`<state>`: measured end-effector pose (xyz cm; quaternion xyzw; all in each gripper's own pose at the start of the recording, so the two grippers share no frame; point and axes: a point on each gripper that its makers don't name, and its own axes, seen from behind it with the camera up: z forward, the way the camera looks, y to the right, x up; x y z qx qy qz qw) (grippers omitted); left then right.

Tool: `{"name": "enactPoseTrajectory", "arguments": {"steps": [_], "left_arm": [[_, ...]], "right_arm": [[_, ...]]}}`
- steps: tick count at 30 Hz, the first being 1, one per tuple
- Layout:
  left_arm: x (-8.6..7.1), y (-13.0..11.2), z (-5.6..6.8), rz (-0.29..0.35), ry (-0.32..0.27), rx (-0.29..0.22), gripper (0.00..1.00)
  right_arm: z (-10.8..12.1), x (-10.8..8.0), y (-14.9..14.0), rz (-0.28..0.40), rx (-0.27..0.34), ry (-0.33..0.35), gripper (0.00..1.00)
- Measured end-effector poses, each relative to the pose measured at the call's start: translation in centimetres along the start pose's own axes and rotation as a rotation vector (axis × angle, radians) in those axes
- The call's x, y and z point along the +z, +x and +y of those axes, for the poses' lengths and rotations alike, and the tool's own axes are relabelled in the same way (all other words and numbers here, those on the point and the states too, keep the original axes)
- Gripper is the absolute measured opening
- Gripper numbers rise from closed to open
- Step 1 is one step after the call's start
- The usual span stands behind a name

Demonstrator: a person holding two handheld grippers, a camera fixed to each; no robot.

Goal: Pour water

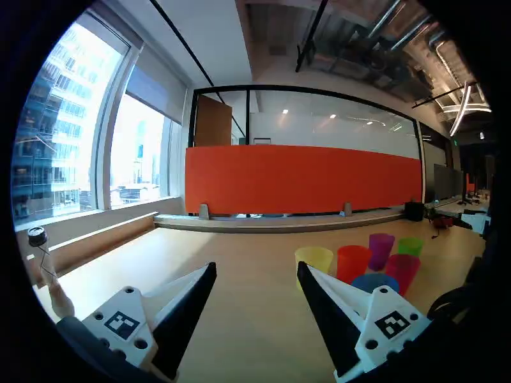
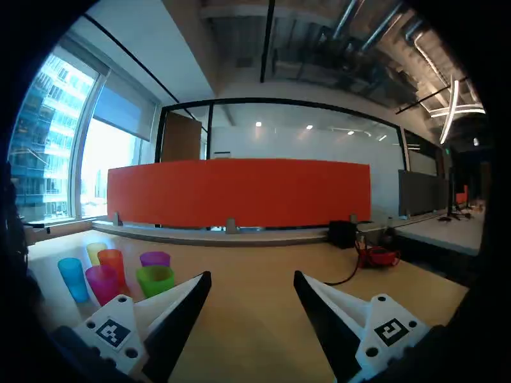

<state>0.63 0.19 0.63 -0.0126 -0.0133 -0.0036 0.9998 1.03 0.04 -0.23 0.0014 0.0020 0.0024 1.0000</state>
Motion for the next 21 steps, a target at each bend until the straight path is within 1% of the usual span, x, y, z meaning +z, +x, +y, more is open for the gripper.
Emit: {"name": "enactPoseTrajectory", "arguments": {"steps": [5, 8, 14, 21], "left_arm": [[0.4, 1.3, 0.1, -0.002, -0.018, 0.017, 0.94], [0.6, 2.6, 0.2, -0.002, -0.032, 0.014, 0.94], [1.3, 6.0, 0.2, -0.002, -0.060, -0.004, 0.94], [1.9, 10.5, 0.3, -0.001, -0.086, 0.001, 0.94]], "right_arm": [[0.0, 0.0, 1.6, -0.003, -0.008, 0.015, 1.00], [0.0, -0.1, 3.1, -0.007, -0.018, 0.021, 1.00], [0.4, 0.1, 6.2, -0.016, -0.040, 0.030, 1.00], [0.0, 0.7, 10.0, -0.019, -0.046, 0.053, 1.00]]}}
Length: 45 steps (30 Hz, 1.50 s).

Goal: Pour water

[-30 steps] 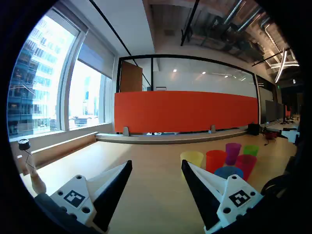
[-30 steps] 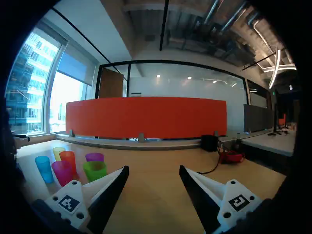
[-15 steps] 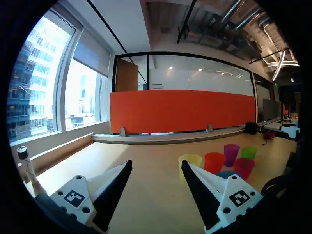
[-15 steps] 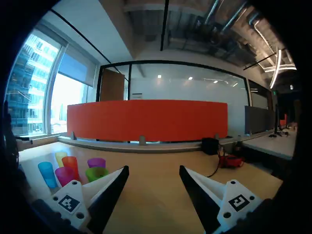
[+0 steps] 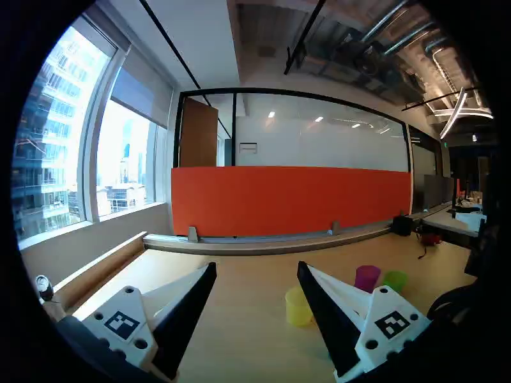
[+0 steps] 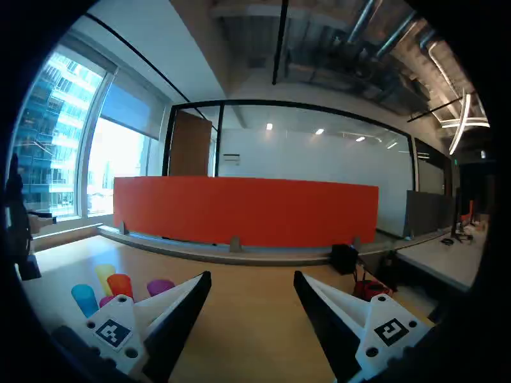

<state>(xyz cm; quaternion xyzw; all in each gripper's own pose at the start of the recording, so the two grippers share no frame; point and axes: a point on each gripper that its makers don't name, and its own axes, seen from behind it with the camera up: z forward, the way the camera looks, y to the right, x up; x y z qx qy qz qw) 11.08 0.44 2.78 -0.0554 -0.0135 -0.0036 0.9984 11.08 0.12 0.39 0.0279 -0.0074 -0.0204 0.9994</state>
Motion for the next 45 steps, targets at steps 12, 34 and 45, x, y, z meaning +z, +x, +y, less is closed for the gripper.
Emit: {"name": "enactPoseTrajectory", "arguments": {"steps": [12, 34, 45], "left_arm": [[1.0, 7.4, 1.1, 0.019, -0.051, 0.014, 0.94], [1.2, 12.1, 4.1, -0.002, -0.215, 0.057, 0.94], [0.6, 11.4, 7.2, -0.024, -0.378, 0.036, 0.94]], "right_arm": [[-1.1, 1.5, 6.3, -0.003, -0.001, 0.047, 1.00], [-1.8, 1.1, 10.8, -0.009, 0.032, 0.170, 1.00], [-5.8, 0.1, 11.6, -0.008, 0.035, 0.386, 1.00]]}}
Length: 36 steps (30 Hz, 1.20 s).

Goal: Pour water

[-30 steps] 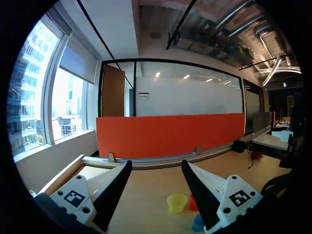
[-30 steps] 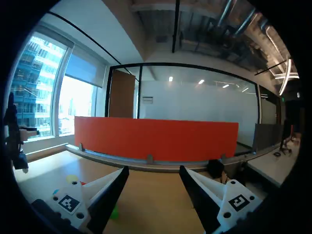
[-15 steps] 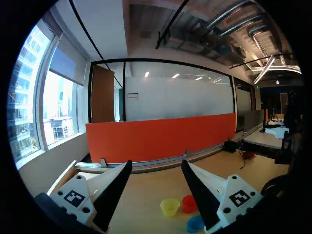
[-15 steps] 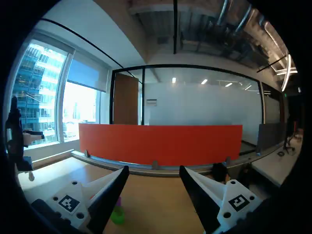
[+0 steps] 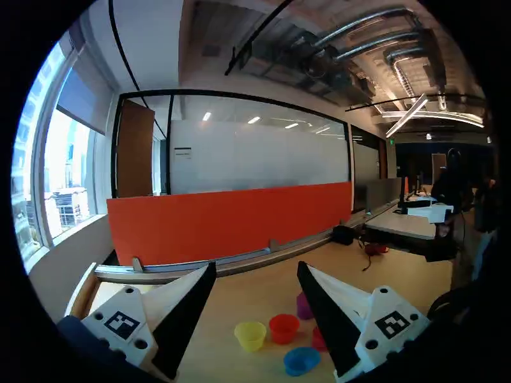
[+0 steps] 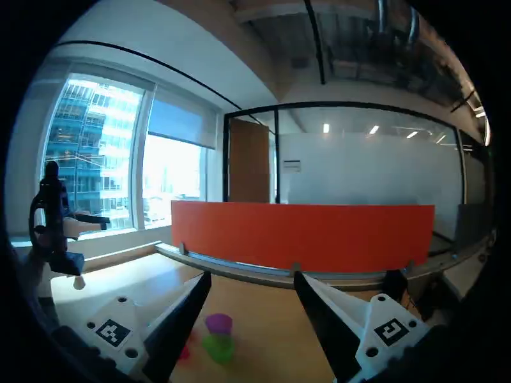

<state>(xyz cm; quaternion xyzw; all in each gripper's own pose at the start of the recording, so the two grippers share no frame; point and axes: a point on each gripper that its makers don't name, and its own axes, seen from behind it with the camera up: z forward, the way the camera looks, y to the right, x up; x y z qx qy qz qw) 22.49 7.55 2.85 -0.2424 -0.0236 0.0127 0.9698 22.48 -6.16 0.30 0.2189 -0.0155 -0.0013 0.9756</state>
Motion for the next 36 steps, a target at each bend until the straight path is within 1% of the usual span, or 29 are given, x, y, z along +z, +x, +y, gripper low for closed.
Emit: {"name": "enactPoseTrajectory", "arguments": {"steps": [2, 8, 11, 19, 23, 27, 36], "left_arm": [[0.1, -0.2, 0.4, -0.007, -0.024, -0.003, 0.94], [0.3, -0.8, 0.9, -0.026, -0.053, 0.019, 0.94], [0.2, -1.6, 1.2, -0.046, -0.069, 0.025, 0.94], [0.1, -4.1, 1.8, -0.094, -0.107, 0.012, 0.94], [0.0, -5.3, 2.0, -0.112, -0.124, 0.011, 0.94], [0.0, -6.4, 2.3, -0.131, -0.140, 0.021, 0.94], [-0.1, -9.8, 2.9, -0.186, -0.168, 0.043, 0.94]], "right_arm": [[-0.7, 0.2, 0.2, 0.001, -0.001, 0.033, 1.00], [-2.0, 1.0, -0.4, -0.031, -0.038, 0.085, 1.00], [-2.6, 1.5, -1.0, -0.054, -0.053, 0.106, 1.00], [-3.9, 2.4, -3.4, -0.129, -0.086, 0.169, 1.00], [-4.3, 2.6, -4.3, -0.153, -0.097, 0.191, 1.00], [-4.5, 2.7, -5.0, -0.171, -0.091, 0.207, 1.00], [-4.7, 3.1, -7.9, -0.229, -0.097, 0.230, 1.00]]}}
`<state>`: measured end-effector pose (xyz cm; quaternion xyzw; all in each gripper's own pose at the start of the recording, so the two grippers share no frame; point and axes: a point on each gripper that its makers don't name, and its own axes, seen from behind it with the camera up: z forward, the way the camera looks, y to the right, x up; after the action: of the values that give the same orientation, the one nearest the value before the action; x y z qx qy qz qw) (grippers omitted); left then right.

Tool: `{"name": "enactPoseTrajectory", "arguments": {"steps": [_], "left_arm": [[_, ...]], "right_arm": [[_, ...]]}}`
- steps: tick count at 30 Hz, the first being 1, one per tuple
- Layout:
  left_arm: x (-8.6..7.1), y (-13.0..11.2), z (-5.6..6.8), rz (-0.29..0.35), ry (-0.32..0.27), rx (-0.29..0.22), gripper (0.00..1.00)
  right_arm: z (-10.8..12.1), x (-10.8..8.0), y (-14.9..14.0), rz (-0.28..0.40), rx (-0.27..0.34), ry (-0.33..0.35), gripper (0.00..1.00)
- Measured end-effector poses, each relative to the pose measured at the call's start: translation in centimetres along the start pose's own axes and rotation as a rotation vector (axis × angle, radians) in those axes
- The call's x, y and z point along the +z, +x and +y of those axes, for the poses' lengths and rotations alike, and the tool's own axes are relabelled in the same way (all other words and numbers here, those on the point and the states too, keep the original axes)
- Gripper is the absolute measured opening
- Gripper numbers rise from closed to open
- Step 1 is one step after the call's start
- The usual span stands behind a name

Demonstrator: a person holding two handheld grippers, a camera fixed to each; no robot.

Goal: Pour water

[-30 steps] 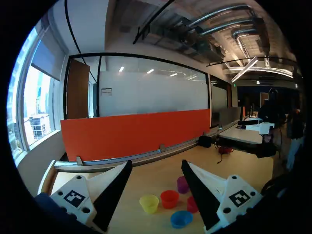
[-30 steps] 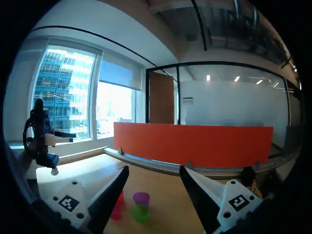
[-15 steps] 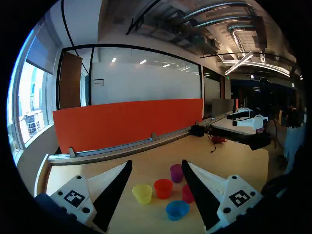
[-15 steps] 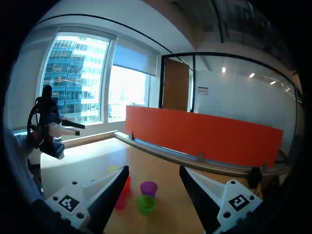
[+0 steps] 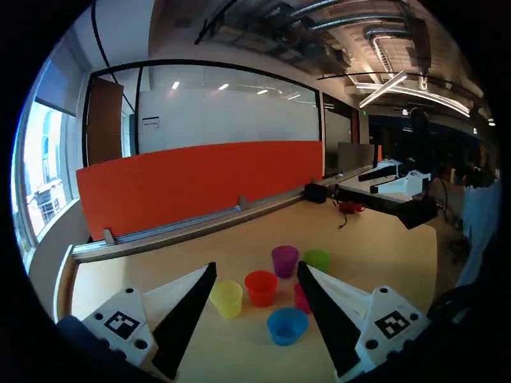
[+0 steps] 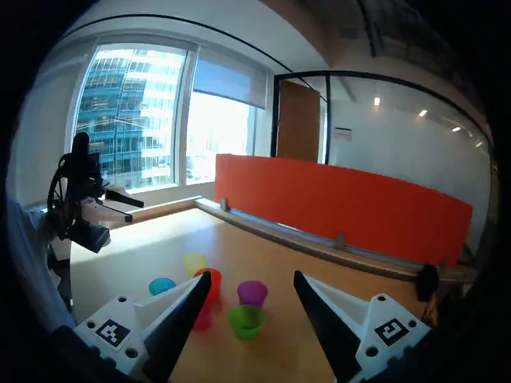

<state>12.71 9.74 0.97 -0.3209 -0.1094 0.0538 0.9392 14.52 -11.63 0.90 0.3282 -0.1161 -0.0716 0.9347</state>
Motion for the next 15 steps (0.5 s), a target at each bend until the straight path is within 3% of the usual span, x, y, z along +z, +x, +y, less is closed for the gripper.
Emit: {"name": "enactPoseTrajectory", "arguments": {"steps": [15], "left_arm": [[1.4, -5.6, 1.4, -0.079, -0.027, 0.008, 0.94]], "right_arm": [[-0.5, 2.4, -5.0, -0.088, -0.027, 0.025, 1.00]]}}
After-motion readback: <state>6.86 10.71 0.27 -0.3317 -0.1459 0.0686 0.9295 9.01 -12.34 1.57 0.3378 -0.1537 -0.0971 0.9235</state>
